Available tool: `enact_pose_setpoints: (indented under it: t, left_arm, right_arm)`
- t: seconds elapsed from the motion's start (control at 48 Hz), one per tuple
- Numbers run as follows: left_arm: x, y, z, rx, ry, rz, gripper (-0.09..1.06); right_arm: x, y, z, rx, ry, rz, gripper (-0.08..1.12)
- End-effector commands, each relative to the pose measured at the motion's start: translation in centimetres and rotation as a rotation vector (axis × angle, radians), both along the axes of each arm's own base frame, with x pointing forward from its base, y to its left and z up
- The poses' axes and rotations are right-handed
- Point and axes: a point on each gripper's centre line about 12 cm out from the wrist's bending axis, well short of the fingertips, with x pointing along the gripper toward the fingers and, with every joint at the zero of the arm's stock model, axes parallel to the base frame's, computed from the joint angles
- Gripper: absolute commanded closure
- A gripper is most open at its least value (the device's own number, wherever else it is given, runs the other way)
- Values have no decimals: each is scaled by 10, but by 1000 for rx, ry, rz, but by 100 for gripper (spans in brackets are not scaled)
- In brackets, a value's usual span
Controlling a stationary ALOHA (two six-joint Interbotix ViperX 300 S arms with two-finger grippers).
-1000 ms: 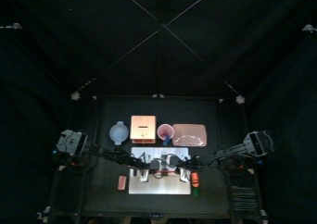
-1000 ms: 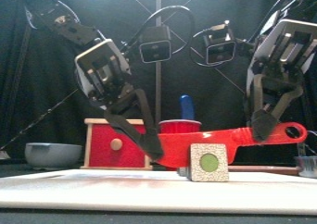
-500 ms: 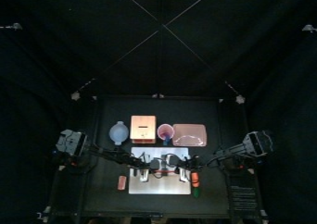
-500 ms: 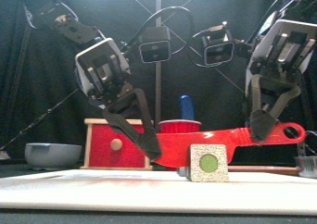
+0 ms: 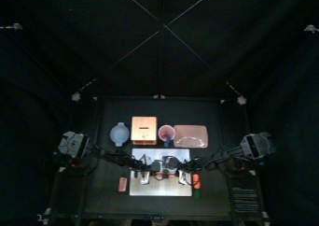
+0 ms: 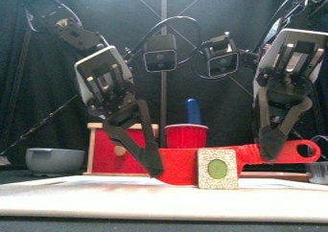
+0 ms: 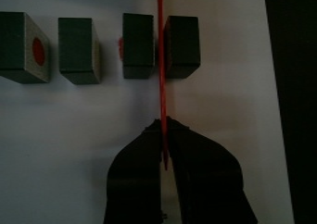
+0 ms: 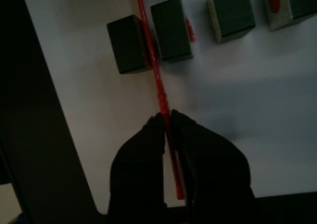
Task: Place sushi on board then cut the sushi with the knife then place the pieces on the plate
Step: Cut the sushi into 4 pieces
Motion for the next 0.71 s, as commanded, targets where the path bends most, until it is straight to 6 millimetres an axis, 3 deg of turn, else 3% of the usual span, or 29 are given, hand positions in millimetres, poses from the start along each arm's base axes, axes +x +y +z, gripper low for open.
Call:
enact_pose_setpoints:
  t: [0.021,0.458,0.708]
  left_arm:
    - [-2,-10,7,-19,-5,-11,56]
    - [-3,-22,14,-44,-15,-18,56]
    - [-3,-18,44,-28,-98,-45,56]
  right_arm:
    - [-1,8,6,19,-9,6,78]
    - [-5,20,13,47,-7,19,78]
    - [-5,16,31,31,-66,39,78]
